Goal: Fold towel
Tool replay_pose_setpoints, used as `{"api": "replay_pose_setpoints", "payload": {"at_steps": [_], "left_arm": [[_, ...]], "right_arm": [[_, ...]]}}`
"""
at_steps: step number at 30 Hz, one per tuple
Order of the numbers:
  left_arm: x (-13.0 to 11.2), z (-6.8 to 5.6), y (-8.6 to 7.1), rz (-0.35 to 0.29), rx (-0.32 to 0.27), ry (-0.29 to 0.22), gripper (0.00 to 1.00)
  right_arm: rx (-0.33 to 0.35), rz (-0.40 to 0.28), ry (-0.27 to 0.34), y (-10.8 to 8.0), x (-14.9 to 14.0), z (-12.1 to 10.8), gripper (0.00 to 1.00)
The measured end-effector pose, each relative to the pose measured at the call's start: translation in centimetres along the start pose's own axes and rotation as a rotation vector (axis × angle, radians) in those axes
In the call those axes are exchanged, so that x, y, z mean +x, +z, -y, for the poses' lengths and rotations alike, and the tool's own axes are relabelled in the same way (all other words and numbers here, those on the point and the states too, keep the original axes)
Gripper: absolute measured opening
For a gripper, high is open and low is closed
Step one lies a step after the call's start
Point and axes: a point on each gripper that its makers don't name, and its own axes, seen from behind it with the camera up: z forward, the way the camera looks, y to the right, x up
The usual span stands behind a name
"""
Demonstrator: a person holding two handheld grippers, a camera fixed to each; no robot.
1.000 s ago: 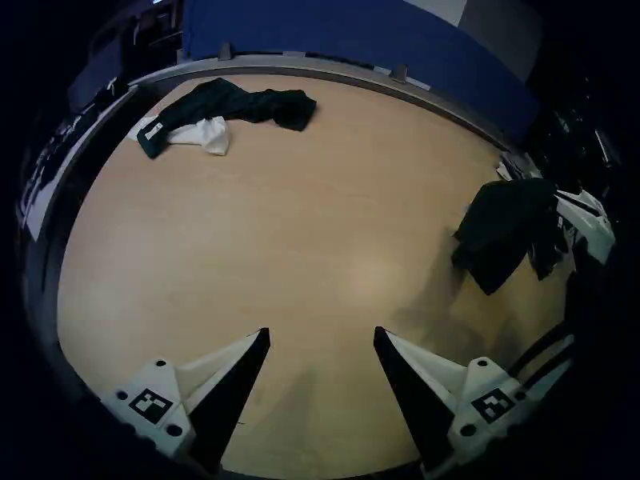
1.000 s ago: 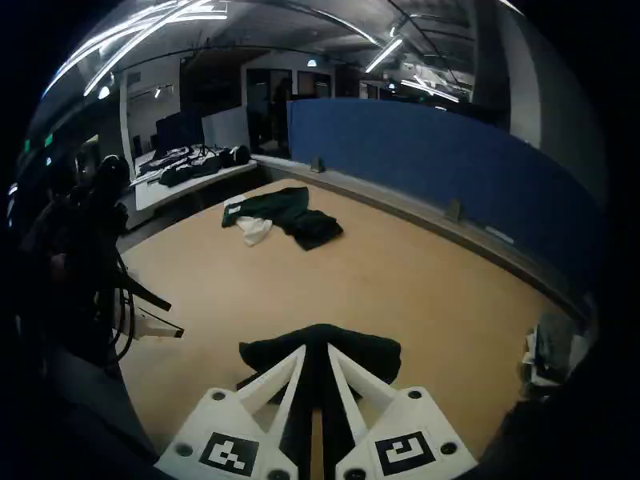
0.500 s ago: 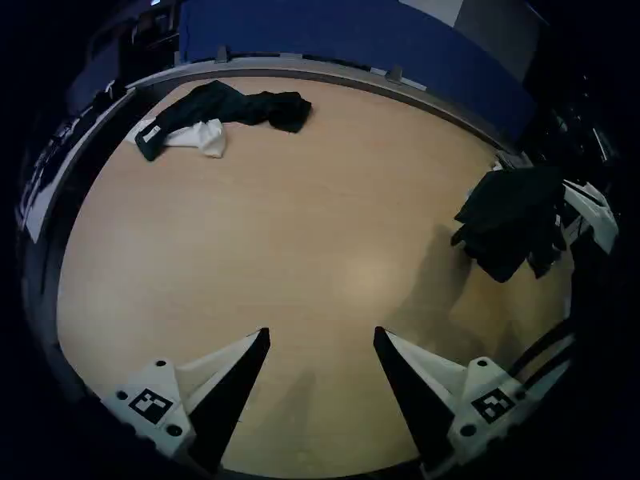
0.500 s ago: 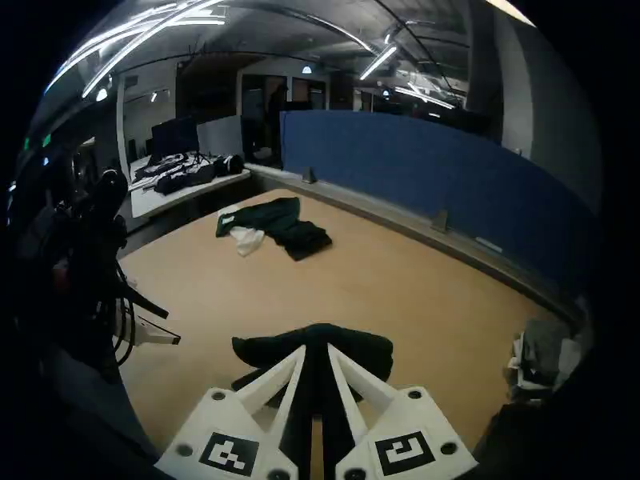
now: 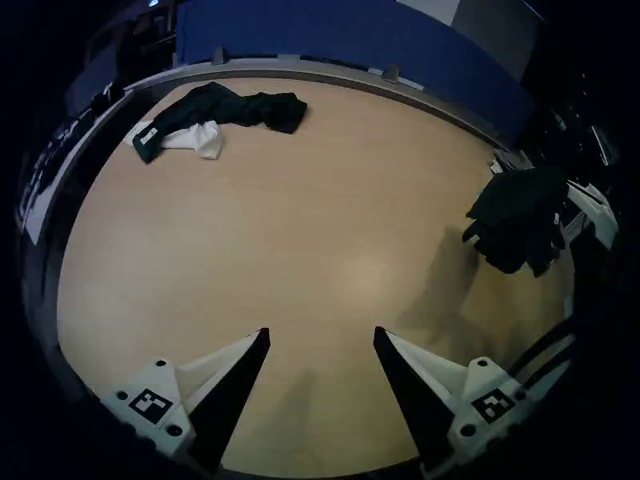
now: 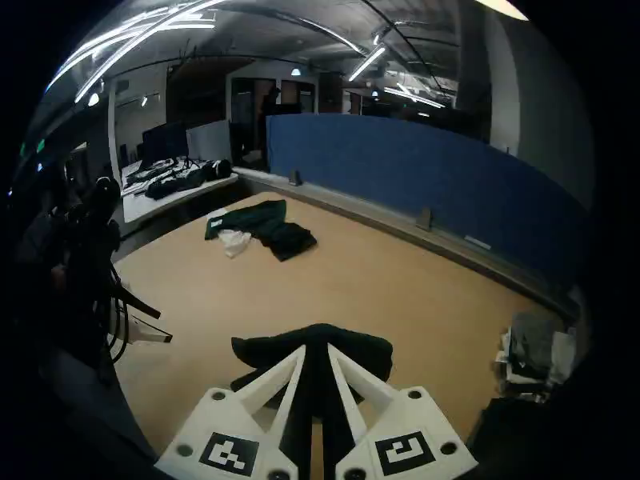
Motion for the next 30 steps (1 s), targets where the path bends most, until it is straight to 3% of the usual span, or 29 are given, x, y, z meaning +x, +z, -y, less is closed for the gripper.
{"api": "replay_pose_setpoints", "payload": {"at_steps": [11,20,30], "left_arm": [[0.1,-0.8,0.5,0.005,-0.003,0.012,0.97],[0.5,-2.1,0.9,0.012,-0.005,0.032,0.97],[1.0,-3.1,1.1,0.012,-0.005,0.036,0.97]], "right_arm": [[-0.065,-0.011,0.04,-2.4,-0.2,-5.6,0.04],[-0.147,-0.012,0.068,-5.0,-0.7,-12.9,0.04],[-0.222,-0.004,0.075,-6.8,-1.2,-20.1,0.04]]}}
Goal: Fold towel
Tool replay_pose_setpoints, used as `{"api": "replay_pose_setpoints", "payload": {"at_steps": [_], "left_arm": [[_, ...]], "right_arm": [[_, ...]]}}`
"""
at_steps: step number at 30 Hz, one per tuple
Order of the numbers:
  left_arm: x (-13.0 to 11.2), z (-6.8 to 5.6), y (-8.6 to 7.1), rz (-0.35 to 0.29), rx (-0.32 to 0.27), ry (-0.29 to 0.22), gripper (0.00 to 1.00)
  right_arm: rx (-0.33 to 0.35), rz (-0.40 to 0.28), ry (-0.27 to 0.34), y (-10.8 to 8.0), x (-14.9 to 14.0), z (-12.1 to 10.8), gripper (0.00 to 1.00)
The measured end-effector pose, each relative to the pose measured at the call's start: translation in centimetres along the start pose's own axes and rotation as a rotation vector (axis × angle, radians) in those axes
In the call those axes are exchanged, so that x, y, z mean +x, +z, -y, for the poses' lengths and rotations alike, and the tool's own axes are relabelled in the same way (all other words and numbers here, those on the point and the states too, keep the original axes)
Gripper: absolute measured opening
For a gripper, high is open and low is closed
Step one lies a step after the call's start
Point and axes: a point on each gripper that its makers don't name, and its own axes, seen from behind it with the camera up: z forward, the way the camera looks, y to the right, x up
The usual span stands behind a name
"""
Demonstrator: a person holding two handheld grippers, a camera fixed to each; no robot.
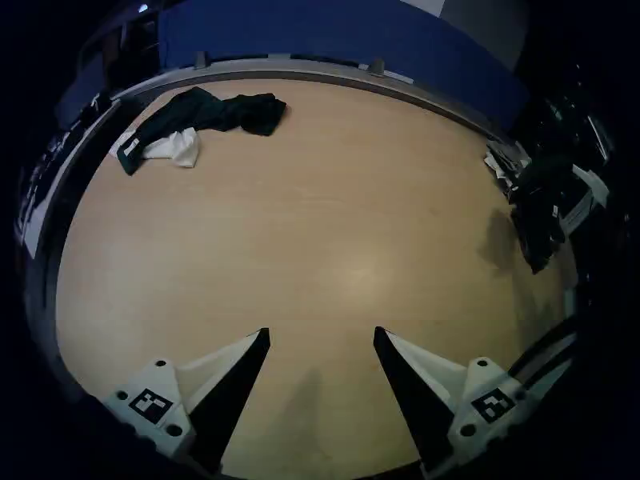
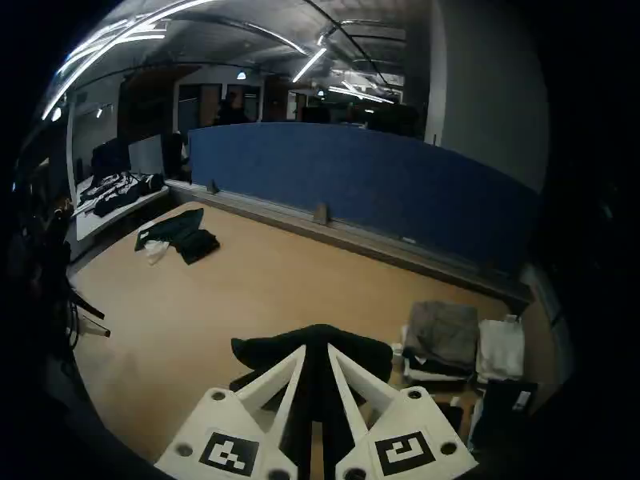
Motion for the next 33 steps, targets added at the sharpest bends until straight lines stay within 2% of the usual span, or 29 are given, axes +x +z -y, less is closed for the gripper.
{"api": "replay_pose_setpoints", "payload": {"at_steps": [7,14,23,33], "left_arm": [[-0.1,-0.1,0.2,0.005,0.01,0.002,0.97],[-0.1,0.0,0.3,0.007,0.019,0.002,0.97],[-0.2,0.2,0.4,0.007,0.029,0.001,0.97],[-0.2,0.0,0.3,0.009,0.037,0.01,0.97]], "right_arm": [[-0.036,0.0,0.005,0.5,0.5,-4.0,0.04],[-0.063,-0.002,0.003,1.2,1.3,-6.7,0.04],[-0.081,-0.004,0.016,2.2,1.7,-9.0,0.04],[-0.092,0.019,0.034,3.1,0.1,-10.3,0.04]]}}
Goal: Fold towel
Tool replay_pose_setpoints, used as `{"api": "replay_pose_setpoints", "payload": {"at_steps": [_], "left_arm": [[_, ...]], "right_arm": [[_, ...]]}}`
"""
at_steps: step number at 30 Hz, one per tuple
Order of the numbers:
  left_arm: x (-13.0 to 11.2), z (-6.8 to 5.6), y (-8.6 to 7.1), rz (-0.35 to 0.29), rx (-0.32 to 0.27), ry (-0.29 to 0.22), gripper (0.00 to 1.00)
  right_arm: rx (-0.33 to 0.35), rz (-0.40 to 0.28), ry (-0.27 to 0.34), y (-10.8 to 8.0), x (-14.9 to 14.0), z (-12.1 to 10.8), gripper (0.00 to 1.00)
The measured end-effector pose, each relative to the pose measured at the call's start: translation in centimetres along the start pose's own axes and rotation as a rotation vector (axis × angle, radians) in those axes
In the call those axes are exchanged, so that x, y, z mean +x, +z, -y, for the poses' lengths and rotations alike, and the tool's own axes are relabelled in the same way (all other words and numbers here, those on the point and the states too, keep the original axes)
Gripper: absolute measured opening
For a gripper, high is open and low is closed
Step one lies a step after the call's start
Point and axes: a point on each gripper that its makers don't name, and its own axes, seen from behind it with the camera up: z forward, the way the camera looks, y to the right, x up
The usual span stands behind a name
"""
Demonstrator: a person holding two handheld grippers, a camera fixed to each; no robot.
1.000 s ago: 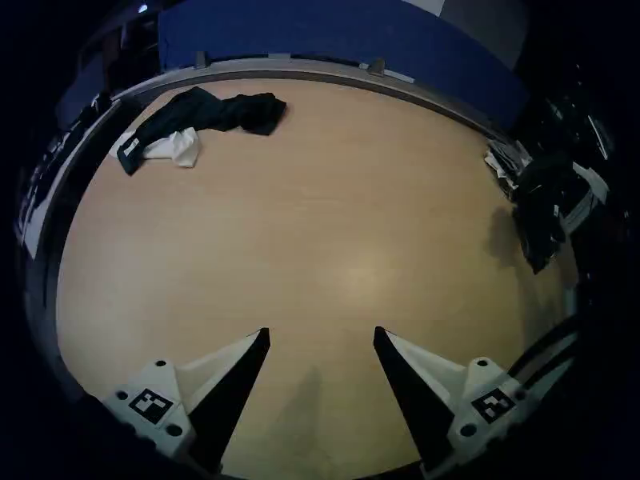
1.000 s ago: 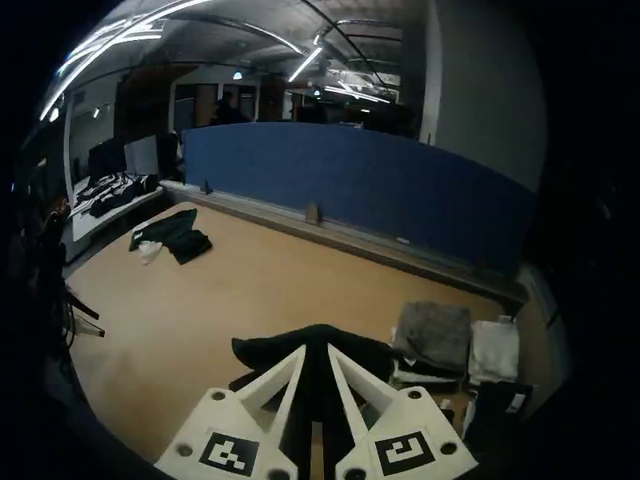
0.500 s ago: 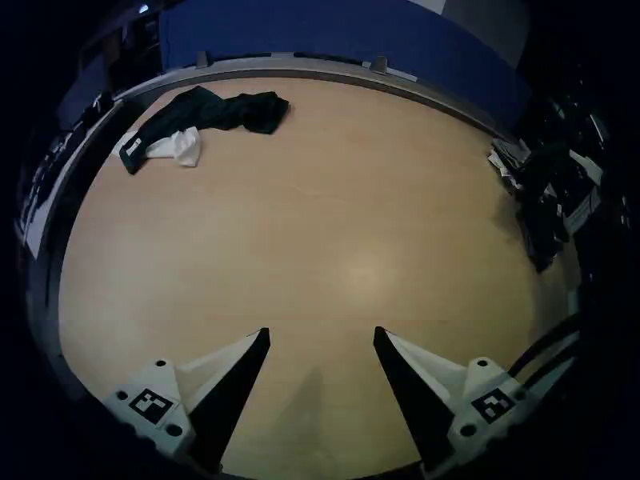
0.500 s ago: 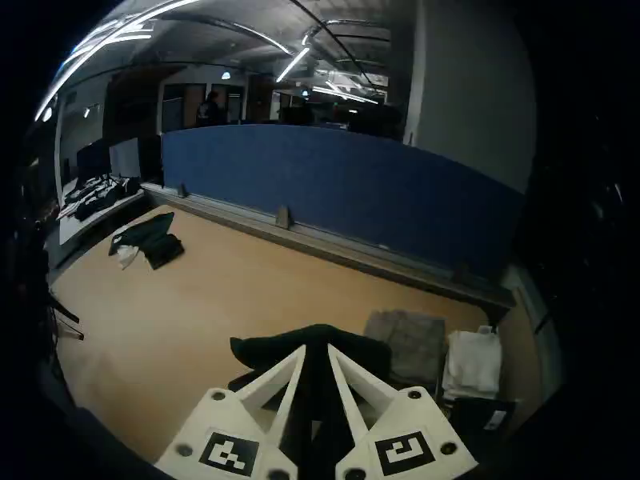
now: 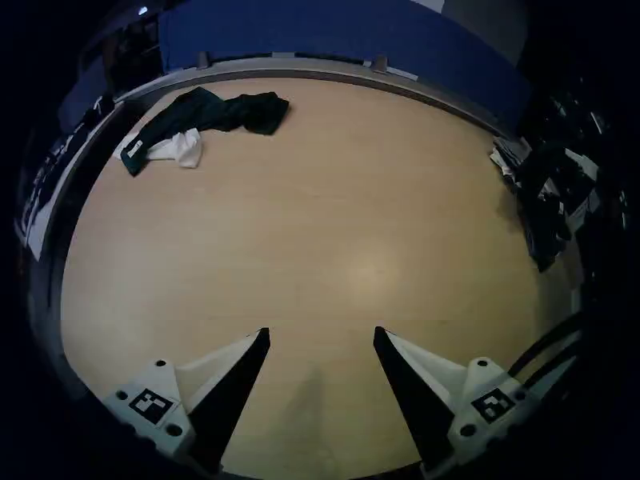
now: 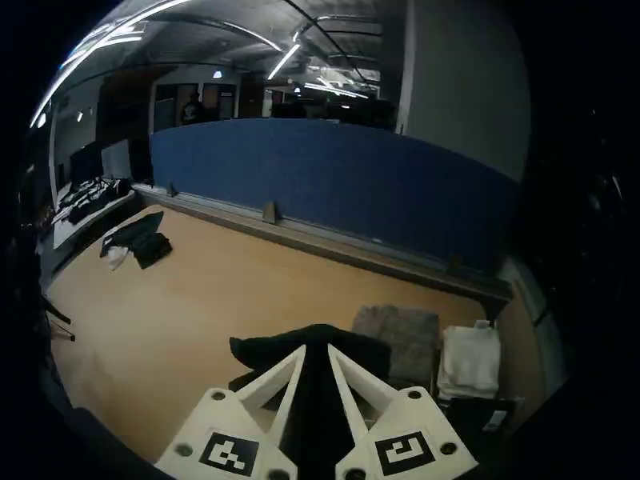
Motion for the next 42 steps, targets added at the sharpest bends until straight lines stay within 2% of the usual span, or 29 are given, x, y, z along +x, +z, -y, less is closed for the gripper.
{"api": "replay_pose_setpoints", "payload": {"at_steps": [6,17,28,35,42], "left_arm": [[0.1,-0.4,-0.2,0.0,0.001,0.006,0.97],[0.1,-1.2,0.0,0.002,-0.001,0.024,0.97],[-0.1,-2.0,-0.1,0.006,-0.002,0.049,0.97],[-0.3,-2.2,-0.1,0.008,0.002,0.054,0.97],[-0.6,-2.1,-0.1,0.01,0.006,0.059,0.97]], "right_arm": [[-0.013,0.025,0.031,-0.7,-2.5,-0.9,0.04],[-0.073,0.096,0.132,-4.2,-10.3,-3.1,0.04],[-0.15,0.144,0.231,-7.3,-16.4,-5.5,0.04],[-0.212,0.178,0.298,-8.7,-20.1,-6.7,0.04],[-0.261,0.215,0.379,-9.2,-23.7,-7.2,0.04]]}}
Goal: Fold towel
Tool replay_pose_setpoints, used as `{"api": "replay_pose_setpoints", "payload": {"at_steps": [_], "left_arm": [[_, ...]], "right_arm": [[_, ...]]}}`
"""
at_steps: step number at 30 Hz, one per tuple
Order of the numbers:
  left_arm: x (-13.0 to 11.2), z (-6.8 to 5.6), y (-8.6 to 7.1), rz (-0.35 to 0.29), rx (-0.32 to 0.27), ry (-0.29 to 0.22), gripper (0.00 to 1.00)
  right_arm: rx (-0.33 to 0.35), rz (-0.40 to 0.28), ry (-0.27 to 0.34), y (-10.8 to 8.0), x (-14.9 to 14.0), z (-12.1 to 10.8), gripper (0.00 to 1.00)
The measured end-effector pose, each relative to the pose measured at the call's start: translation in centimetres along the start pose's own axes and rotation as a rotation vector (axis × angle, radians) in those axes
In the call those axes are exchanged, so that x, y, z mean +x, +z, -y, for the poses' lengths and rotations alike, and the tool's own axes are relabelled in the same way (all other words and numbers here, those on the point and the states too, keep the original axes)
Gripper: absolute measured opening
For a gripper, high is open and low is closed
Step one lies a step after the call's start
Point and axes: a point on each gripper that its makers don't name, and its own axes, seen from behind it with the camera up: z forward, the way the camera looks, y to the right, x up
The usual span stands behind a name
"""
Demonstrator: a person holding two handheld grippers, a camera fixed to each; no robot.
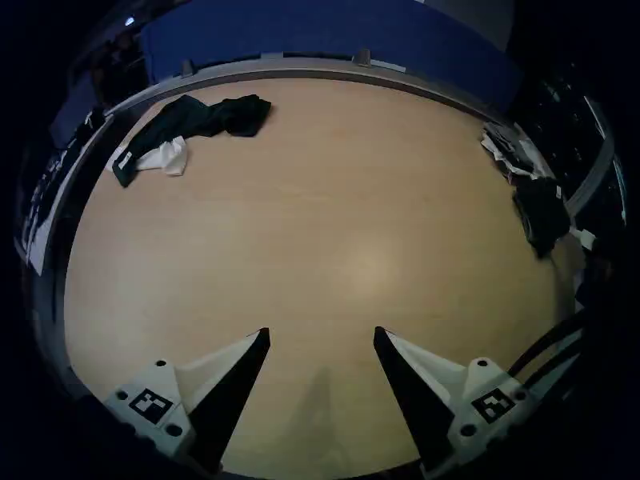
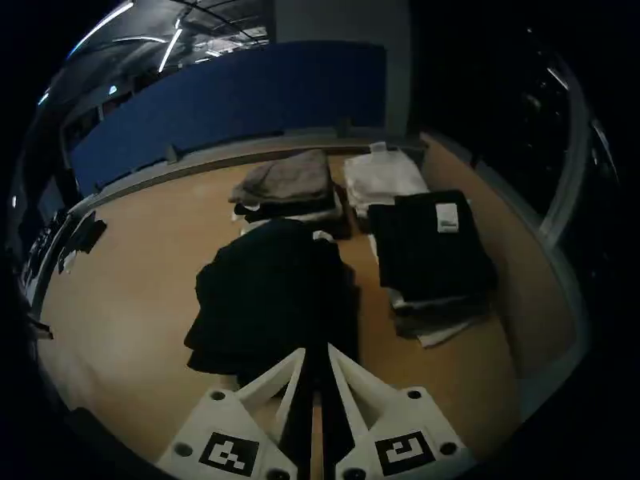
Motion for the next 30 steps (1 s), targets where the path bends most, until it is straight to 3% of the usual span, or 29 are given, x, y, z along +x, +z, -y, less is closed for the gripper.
{"api": "replay_pose_setpoints", "payload": {"at_steps": [8,13,15,20,30], "left_arm": [[-0.1,-0.2,0.0,0.003,0.001,0.009,0.97],[0.0,-0.2,-0.1,0.002,0.002,0.011,0.96],[0.0,-0.2,-0.1,0.001,0.001,0.01,0.97],[0.1,0.0,0.2,0.001,0.002,0.006,0.97],[0.5,-0.2,0.2,0.001,-0.004,0.015,0.96]], "right_arm": [[-0.031,0.066,0.018,1.7,-3.0,-0.6,0.04],[-0.047,0.06,0.005,1.8,-3.1,-0.5,0.08],[-0.057,0.052,0.002,1.4,-2.9,-0.6,0.17],[-0.083,0.027,-0.001,0.5,-2.5,-1.2,0.51],[-0.086,-0.027,-0.021,-0.9,-0.8,-0.7,0.75]]}}
